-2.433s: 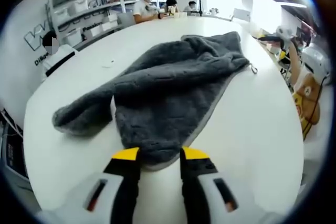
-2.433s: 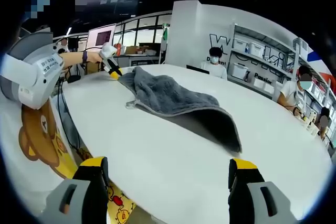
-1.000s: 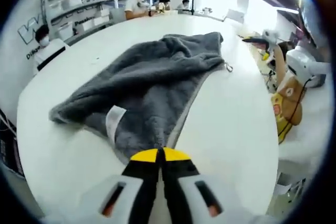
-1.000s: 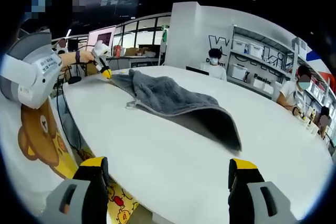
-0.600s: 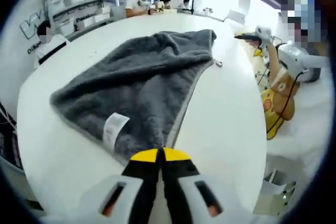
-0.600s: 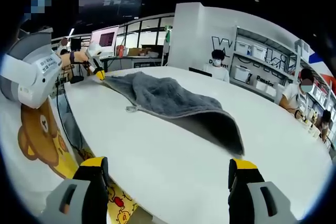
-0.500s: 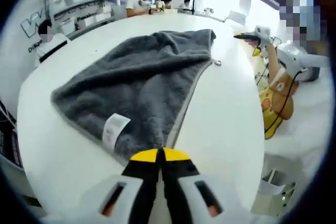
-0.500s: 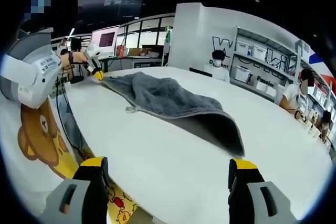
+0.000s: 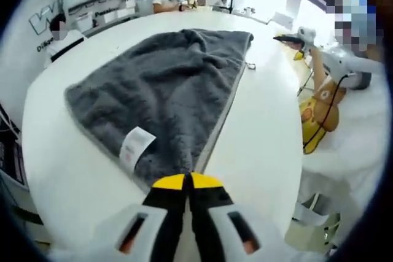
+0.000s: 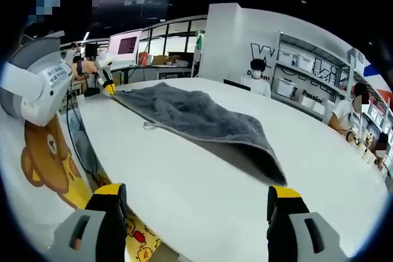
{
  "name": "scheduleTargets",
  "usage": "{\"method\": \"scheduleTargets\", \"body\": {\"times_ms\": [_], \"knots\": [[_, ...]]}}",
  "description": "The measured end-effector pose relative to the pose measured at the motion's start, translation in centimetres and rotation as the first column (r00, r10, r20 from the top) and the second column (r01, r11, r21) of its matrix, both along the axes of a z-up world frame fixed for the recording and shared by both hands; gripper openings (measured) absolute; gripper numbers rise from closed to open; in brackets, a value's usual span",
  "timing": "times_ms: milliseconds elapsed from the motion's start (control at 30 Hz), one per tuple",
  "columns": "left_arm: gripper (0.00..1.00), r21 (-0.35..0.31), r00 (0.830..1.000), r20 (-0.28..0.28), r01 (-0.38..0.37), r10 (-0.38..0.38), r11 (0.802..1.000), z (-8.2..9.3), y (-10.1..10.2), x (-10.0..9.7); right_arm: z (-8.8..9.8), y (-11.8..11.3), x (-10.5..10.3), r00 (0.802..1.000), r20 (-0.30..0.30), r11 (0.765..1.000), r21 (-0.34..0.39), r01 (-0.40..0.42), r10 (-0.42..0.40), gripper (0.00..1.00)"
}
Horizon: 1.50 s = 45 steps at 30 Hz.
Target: Fold the towel on the table until its edges align and the towel forms a compact rectangular stack.
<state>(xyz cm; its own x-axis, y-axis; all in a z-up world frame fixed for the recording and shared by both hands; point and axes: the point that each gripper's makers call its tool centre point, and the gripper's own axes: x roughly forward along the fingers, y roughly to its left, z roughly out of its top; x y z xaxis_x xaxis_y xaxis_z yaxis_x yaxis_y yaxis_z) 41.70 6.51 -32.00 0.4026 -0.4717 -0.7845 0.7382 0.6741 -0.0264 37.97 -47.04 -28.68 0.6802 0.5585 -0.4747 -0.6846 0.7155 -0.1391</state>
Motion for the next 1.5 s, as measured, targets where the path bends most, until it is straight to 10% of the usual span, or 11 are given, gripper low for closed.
{"method": "scheduleTargets", "body": {"times_ms": [1033,1500], "knots": [[0.04,0.061,0.998,-0.052,0.028,-0.025,0.998,-1.4,0.8,-1.9,-0.1,0.1,0.0,1.0,-0.004,1.0,0.0,-0.004,0.004,0.99],[0.07,0.053,1.0,0.015,0.019,-0.019,0.998,0.5,0.8,-2.6,-0.3,0.4,0.2,1.0,-0.003,1.0,0.007,-0.01,0.01,0.99]]}}
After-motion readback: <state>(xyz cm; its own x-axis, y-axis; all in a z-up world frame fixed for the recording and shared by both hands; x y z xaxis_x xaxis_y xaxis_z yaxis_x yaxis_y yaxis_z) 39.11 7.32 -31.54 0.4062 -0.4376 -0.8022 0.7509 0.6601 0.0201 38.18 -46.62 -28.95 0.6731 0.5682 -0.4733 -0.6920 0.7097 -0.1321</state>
